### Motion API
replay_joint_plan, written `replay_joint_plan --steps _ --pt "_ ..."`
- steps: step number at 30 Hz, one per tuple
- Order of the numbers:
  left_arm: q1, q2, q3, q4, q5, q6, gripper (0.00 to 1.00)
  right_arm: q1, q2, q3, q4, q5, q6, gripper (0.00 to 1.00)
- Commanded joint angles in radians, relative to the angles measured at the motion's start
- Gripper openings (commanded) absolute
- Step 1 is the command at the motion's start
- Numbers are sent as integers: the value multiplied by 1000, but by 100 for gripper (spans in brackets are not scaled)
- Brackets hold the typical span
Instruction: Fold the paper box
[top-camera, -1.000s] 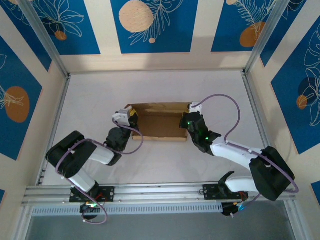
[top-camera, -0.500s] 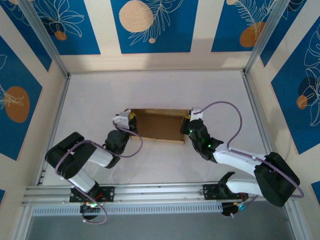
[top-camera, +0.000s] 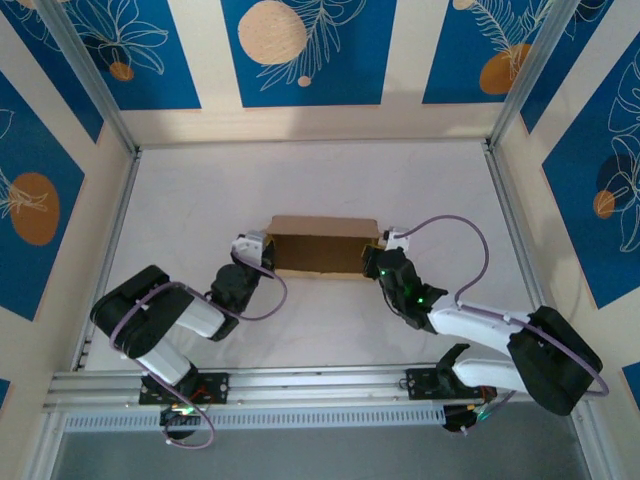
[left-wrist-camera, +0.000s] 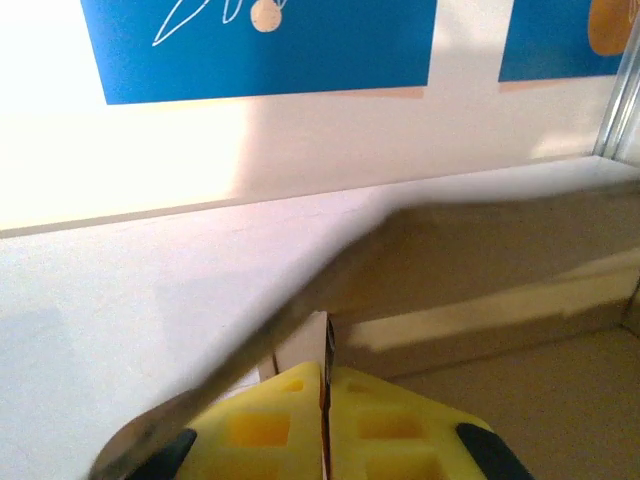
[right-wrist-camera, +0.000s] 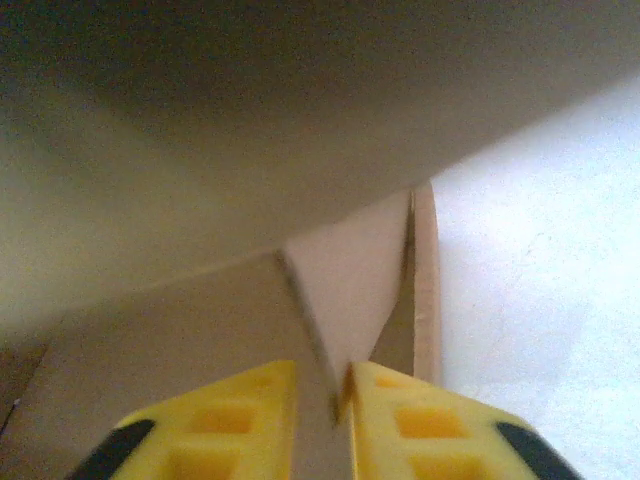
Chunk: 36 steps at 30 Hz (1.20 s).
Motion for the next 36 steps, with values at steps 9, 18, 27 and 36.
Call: replay_joint_plan --steps 9,18,27,36 --pt "-26 4 -12 -12 52 122 3 7 -172 -65 -88 -43 5 67" --pt "-25 3 -6 -12 58 126 3 -1 -537 -76 -340 -230 -30 76" --pt "-27 9 3 -12 65 117 0 -19 -857 44 -812 -283 146 59" --pt "-26 -6 -1 -12 101 110 1 -93 -597 409 -1077 -269 196 50"
